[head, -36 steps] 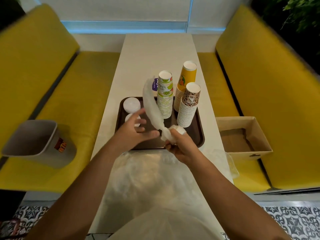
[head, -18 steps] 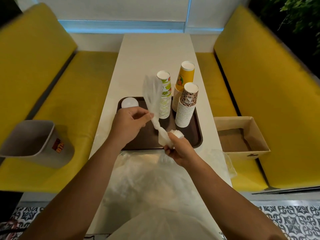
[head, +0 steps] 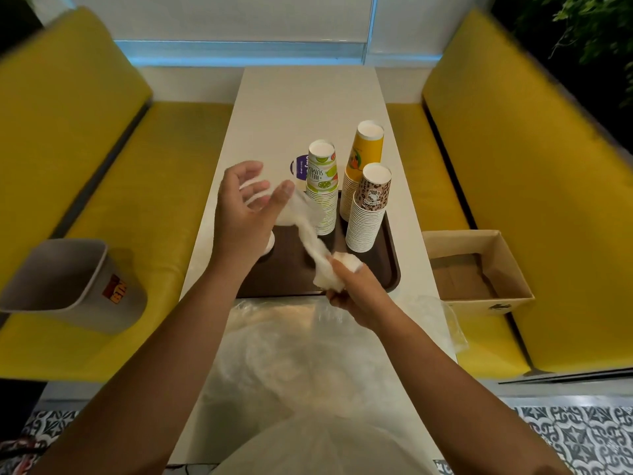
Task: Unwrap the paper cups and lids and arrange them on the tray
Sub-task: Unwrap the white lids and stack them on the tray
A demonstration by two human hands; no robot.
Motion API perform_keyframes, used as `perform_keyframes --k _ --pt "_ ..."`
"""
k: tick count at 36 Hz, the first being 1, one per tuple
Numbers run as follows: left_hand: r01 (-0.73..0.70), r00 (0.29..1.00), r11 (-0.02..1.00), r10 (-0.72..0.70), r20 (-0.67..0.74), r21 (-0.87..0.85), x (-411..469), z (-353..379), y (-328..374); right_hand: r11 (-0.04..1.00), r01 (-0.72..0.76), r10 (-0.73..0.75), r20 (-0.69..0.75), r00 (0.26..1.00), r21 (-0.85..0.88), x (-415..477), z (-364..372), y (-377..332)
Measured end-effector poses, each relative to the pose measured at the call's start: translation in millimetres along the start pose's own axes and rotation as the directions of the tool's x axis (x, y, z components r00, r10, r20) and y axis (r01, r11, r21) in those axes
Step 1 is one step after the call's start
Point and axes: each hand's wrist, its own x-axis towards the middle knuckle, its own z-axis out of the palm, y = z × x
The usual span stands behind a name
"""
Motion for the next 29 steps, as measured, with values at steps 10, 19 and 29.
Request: perform_keyframes --k 10,19,29 --pt "-0.107 0.867 0.939 -0.073 0.493 0.328 -25 15 -34 0.998 0.011 -0.002 0.14 0.99 -0.062 -4 1 -8" --pt "0.087 0.989 0.994 -0.095 0.114 0.067 -2 5 -16 0.925 0.005 -0.014 -0.021 1.0 -0.381 0 1 2" --pt "-0.499 0.865 0.849 0.5 0.041 0.175 -22 -6 -25 0.999 0.034 -0.035 -0.077 0.996 -0.009 2 3 -1"
